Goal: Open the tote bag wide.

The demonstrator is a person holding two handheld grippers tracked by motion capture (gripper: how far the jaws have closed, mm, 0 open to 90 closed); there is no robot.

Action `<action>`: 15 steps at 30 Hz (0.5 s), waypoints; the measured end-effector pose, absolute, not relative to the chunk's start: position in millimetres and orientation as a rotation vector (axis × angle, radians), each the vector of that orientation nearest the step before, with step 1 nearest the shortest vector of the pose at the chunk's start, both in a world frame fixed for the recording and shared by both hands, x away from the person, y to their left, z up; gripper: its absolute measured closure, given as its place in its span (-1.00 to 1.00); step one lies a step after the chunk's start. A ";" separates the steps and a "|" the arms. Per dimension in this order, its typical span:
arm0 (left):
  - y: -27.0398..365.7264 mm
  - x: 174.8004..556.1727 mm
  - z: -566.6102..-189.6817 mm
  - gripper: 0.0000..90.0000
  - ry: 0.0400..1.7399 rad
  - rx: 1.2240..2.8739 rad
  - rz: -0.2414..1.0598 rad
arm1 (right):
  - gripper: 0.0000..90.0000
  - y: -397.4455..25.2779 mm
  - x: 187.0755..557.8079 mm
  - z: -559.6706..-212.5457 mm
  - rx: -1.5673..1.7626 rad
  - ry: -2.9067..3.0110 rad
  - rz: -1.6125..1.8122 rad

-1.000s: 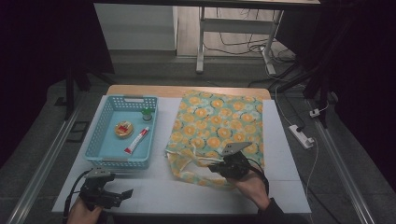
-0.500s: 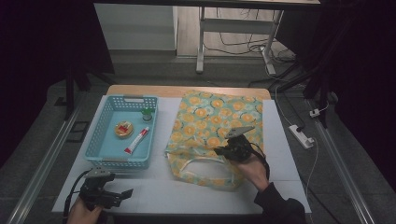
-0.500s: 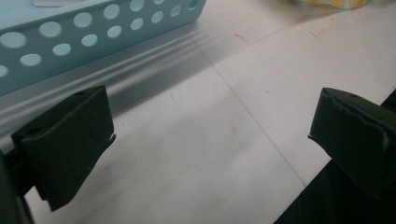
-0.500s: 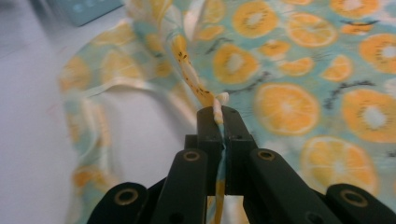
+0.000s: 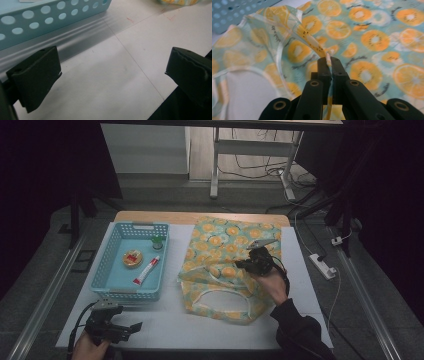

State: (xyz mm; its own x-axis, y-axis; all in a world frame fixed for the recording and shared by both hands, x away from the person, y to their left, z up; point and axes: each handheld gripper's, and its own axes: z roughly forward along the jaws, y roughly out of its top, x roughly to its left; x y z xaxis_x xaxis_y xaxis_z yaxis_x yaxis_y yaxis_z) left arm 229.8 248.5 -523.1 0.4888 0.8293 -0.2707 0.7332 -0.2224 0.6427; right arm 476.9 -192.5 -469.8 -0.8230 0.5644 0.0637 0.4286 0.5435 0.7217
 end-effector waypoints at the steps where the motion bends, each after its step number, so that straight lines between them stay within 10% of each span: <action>1: 248.6 229.8 -523.1 -1.00 1.286 1.999 0.165 | 0.97 -192.8 480.0 -469.4 0.853 2.598 1.147; 15: 249.5 230.4 -523.4 -1.00 1.294 1.989 0.160 | 0.97 -188.0 518.9 -456.9 0.879 2.527 1.200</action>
